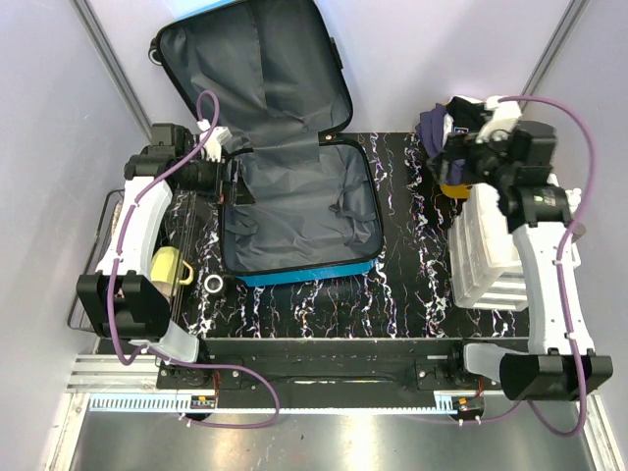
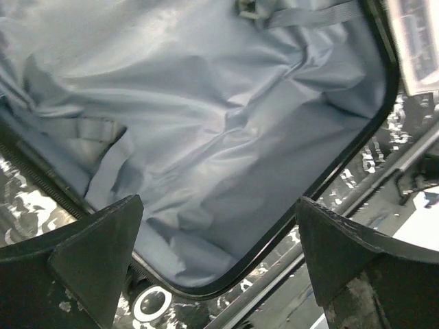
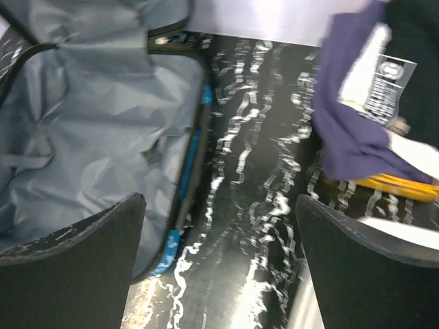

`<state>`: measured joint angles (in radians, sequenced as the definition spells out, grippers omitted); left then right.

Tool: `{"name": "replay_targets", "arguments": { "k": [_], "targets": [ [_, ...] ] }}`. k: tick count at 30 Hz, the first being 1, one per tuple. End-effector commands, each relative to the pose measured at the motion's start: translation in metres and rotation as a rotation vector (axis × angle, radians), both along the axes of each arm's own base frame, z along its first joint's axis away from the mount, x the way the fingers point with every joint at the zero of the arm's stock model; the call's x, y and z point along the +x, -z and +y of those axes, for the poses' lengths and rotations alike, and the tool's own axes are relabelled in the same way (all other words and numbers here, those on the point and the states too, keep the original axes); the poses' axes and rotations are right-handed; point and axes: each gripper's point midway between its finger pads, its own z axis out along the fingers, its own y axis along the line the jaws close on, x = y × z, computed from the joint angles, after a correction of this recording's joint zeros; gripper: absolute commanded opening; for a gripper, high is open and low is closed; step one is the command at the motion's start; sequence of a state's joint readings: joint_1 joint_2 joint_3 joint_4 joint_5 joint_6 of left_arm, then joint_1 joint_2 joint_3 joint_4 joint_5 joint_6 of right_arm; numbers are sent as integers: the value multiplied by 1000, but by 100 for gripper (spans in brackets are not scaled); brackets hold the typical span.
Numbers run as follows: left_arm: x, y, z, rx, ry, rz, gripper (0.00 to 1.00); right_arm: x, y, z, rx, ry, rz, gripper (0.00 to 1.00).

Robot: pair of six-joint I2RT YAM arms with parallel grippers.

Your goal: Open, take out, and arrange the luggage

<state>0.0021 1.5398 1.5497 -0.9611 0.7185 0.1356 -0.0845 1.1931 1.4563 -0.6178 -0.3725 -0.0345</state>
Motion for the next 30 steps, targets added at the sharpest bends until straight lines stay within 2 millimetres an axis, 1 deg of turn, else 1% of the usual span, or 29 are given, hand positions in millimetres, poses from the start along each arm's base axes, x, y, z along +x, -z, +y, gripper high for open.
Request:
{"name": "replay_targets", "arguments": {
  "k": [1,2,3,4,5,6,7,8,9,10,11,12,13,14,16,17,19,20,22,27,29,30],
  "targets": [
    [2,-18,28,183,-54,-140,99,23,-16,46,-37,-63,-114,100],
    [2,-16,31,203,-67,-146,99,22,-4,65,-38,-107,-97,100],
    [3,-13,38,236,-96,-144,99,23,3,70,-39,-114,-92,100],
    [4,-11,41,252,-110,-148,99,24,4,76,-44,-121,-109,100],
    [2,-8,40,266,-112,-160,99,22,24,81,-55,-132,-80,100],
    [1,-5,43,298,-128,-169,99,18,32,91,-69,-158,-75,100],
    [1,0,43,322,-131,-180,99,16,35,92,-85,-156,-91,100],
    [-2,11,34,346,-107,-189,99,12,54,93,-96,-162,-60,99],
    [-5,10,38,393,-131,-219,99,8,60,97,-98,-172,-55,100],
    [-4,12,35,409,-131,-240,99,3,61,96,-93,-169,-60,100],
    [-11,23,27,419,-105,-232,99,0,73,94,-96,-168,-39,100],
    [-15,23,27,428,-113,-242,99,-3,76,93,-98,-164,-37,100],
    [-16,24,24,418,-119,-249,99,-8,73,91,-104,-163,-54,100],
    [-20,30,21,417,-110,-239,99,-11,79,88,-113,-156,-43,100],
    [-23,31,17,404,-121,-237,99,-17,78,82,-131,-143,-56,100],
    [-25,35,15,401,-117,-229,99,-20,84,80,-140,-142,-48,100],
    [-26,36,13,393,-128,-234,99,-26,82,77,-145,-138,-60,100],
    [-27,36,13,391,-131,-236,99,-29,86,76,-148,-139,-55,100],
    [-27,35,13,390,-139,-239,99,-34,83,74,-149,-138,-68,100],
    [-28,33,15,389,-158,-240,99,-38,94,67,-153,-118,-53,100],
    [-31,29,14,376,-164,-248,99,-41,104,55,-156,-56,-18,100],
    [-32,27,14,372,-163,-254,99,-43,108,45,-169,-12,3,100]
  ]
}}
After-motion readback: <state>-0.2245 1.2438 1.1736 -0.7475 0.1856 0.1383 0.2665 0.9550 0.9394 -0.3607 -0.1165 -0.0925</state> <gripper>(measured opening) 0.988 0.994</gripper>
